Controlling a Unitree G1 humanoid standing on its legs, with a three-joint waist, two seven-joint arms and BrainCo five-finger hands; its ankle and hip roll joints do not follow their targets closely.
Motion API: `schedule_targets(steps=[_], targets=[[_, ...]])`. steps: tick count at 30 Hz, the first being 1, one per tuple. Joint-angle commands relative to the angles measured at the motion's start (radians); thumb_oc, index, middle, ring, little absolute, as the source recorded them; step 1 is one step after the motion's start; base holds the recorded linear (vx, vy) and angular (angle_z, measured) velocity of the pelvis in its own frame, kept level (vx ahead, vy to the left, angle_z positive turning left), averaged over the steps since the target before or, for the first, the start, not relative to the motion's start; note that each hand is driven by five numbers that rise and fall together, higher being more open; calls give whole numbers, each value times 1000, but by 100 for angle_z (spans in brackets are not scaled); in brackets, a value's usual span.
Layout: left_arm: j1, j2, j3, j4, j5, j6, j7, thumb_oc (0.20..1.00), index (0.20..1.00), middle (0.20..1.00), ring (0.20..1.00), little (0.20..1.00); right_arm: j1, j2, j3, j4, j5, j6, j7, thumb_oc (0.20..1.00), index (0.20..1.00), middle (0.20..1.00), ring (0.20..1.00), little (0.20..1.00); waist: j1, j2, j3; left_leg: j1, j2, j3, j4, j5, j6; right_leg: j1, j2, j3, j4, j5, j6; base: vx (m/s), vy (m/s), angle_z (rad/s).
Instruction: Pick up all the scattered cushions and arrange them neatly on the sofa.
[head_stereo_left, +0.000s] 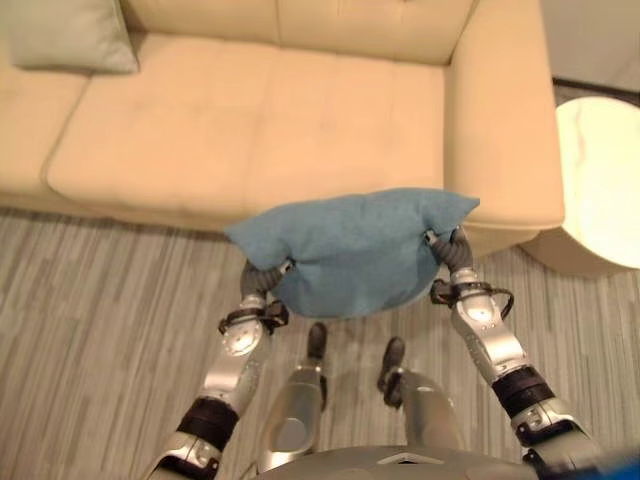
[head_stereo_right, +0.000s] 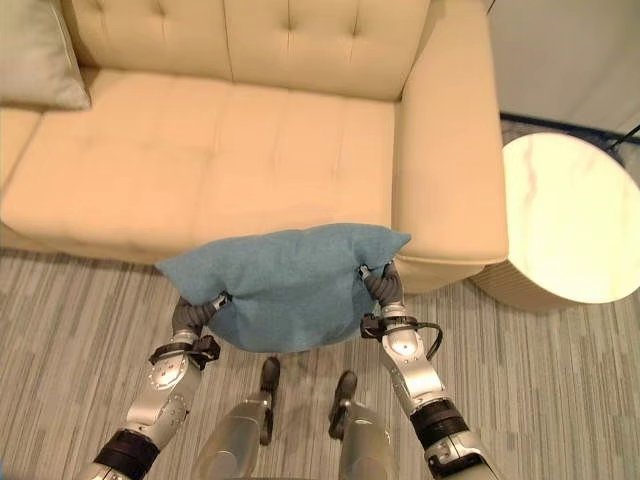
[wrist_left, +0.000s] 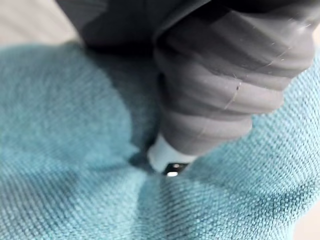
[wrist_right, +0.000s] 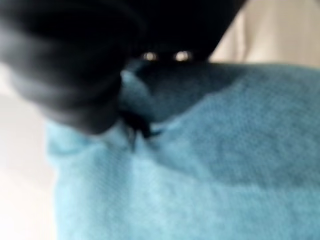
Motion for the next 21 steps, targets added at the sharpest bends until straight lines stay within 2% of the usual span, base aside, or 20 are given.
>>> schedule_targets(steps=[1,2,5,6,7,8,9,10,11,12,13,15,17,18,19,20,21], targets=[[-7,10,15,-119,70,-58,-27,200,200,200,200,200,-24,25,-18,-126,-21,-93,32,200,200,200,200,200,14,-11,-107,89,5,-32,60,-155,-16,26,3,29,105,54,128,97,182,-9],[-6,10,15,-120,70,-58,-27,200,200,200,200,200,-24,25,-18,-127,-21,-93,32,200,200,200,200,200,15,-12,-106,90,4,-30,59,-155,-16,25,3,31,107,53,128,41,129,-7],[14,19,16,-124,85,-52,-28,200,200,200,200,200,-25,31,-5,-139,-43,-89,38,200,200,200,200,200,17,8,-109,123,11,-36,37,-152,-1,-23,38,71,239,72,154,36,109,-8],[18,11,11,-122,94,-48,-30,200,200,200,200,200,-15,29,-5,-148,-55,-85,45,200,200,200,200,200,15,10,-112,148,1,-46,20,-151,1,-39,60,97,222,61,145,80,59,-7],[19,11,10,-122,94,-48,-30,200,200,200,200,200,-15,29,-5,-148,-55,-85,45,200,200,200,200,200,15,11,-111,149,1,-46,19,-151,1,-38,60,97,222,61,145,106,35,0],[19,5,8,-121,94,-49,-30,200,200,200,200,200,-11,26,-5,-150,-62,-85,45,200,200,200,200,200,10,9,-113,154,-6,-56,16,-152,1,-45,71,112,183,49,134,153,-37,14],[17,-1,1,-123,92,-49,-33,200,200,200,200,200,-11,12,-5,-152,-71,-81,40,200,200,200,200,200,2,-2,-118,160,-24,-79,14,-157,0,-53,75,149,61,46,116,155,-38,23],[17,-1,1,-123,92,-49,-33,200,200,200,200,200,-11,12,-5,-152,-71,-81,40,200,200,200,200,200,1,0,-117,163,-22,-80,14,-158,0,-49,77,147,59,46,115,198,-60,29],[12,-7,-7,-120,96,-48,-29,200,200,200,200,200,-7,0,-9,-152,-86,-81,29,200,200,200,200,200,-13,-3,-117,171,-30,-93,12,-162,0,-65,89,180,5,54,109,221,-75,43],[0,-12,-22,-114,97,-51,-44,200,200,200,200,200,0,-9,-17,-155,-68,-74,30,200,200,200,200,200,-24,-26,-127,175,-61,-130,35,-168,-12,-18,107,241,-86,62,101,217,-73,51],[0,-12,-22,-114,97,-51,-44,200,200,200,200,200,0,-10,-17,-155,-68,-75,30,200,200,200,200,200,-24,-25,-125,176,-61,-130,36,-169,-12,-15,107,240,-89,63,101,145,-83,105],[-3,-27,-32,-113,94,-47,-44,200,200,200,200,200,5,-22,-28,-151,-66,-76,24,200,200,200,200,200,-32,-29,-129,156,-66,-136,65,-162,-41,7,116,223,-105,67,85,64,-118,120],[4,-38,-32,-113,77,-47,-55,200,200,200,200,200,19,-34,-41,-150,-67,-71,18,200,200,200,200,200,-45,-33,-149,132,-35,-81,103,-167,-65,56,104,164,-155,60,72,147,-143,77],[6,-45,-35,-111,74,-45,-57,200,200,200,200,200,28,-40,-50,-152,-61,-72,15,200,200,200,200,200,-49,-35,-145,105,-13,-30,172,-165,-74,85,99,147,-167,55,65,136,-124,91],[9,-50,-36,-104,65,-40,-66,200,200,200,200,200,38,-45,-63,-153,-45,-68,15,200,200,200,200,200,-62,-44,-148,61,26,78,245,-153,-74,119,86,112,-191,48,54,79,-84,94],[9,-50,-36,-104,65,-40,-66,200,200,200,200,200,39,-45,-63,-153,-45,-68,15,200,200,200,200,200,-62,-43,-148,58,28,77,251,-156,-74,119,87,112,-192,48,54,49,-70,86],[7,-49,-39,-101,62,-37,-71,200,200,200,200,200,44,-46,-67,-152,-40,-65,14,200,200,200,200,200,-64,-47,-146,31,52,130,283,-156,-68,134,85,98,-202,41,46,61,-62,60]])
